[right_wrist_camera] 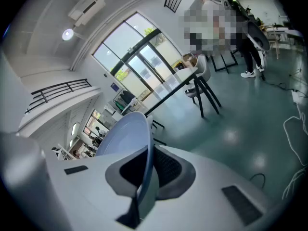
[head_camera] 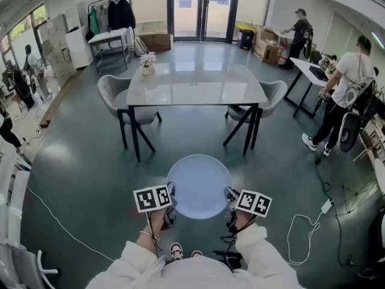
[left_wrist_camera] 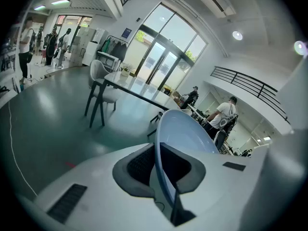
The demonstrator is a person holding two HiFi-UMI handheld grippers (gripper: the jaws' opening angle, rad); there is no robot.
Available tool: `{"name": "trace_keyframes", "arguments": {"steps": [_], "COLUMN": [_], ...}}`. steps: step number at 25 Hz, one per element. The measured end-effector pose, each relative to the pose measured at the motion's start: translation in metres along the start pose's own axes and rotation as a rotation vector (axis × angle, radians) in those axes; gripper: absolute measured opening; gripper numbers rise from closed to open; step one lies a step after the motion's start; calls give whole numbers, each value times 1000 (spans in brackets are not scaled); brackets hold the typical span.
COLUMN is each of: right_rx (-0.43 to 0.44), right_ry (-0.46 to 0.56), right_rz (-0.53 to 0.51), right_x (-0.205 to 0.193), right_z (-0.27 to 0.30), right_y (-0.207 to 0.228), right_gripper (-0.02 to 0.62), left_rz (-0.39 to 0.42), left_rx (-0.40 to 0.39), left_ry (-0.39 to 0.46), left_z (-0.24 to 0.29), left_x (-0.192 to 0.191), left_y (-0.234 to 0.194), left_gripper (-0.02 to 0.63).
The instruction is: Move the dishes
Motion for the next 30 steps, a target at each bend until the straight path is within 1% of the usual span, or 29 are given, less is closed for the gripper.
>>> {"name": "trace_keyframes", "arguments": {"steps": [8,14,18,23,30], "right_rx": [-9,0,9,2,-29], "right_ry": [0,-5,6,20,30], "right_rz": [-15,4,40,35,60], "right_x": [-5,-12,-12,-14,-17], "right_z": [6,18,29,37,41], "right_y": [-19,-36,-46,-62,-62], "right_gripper": [71,69,71,71,71], "left_rz": [1,4,21,34,46], "left_rx": [-6,1,-9,-28,-65], "left_ry": [-7,-8,-8,-16,-39], "left_z": [-9,-17,-20,-22,-16], "left_x": [7,18,30,43,42], "left_y": [-15,-34,-43,-58,-66], "left_gripper": [34,34,34,34,34]}}
Point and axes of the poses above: the fingertips, and each gripper's own axes: z forward along the fingers, y to its right, x out of its top, the point moved 8 cm from there along -z, backward along the fingers, and after that the axes turned 9 degrees about -x, right-handed, at the moved point
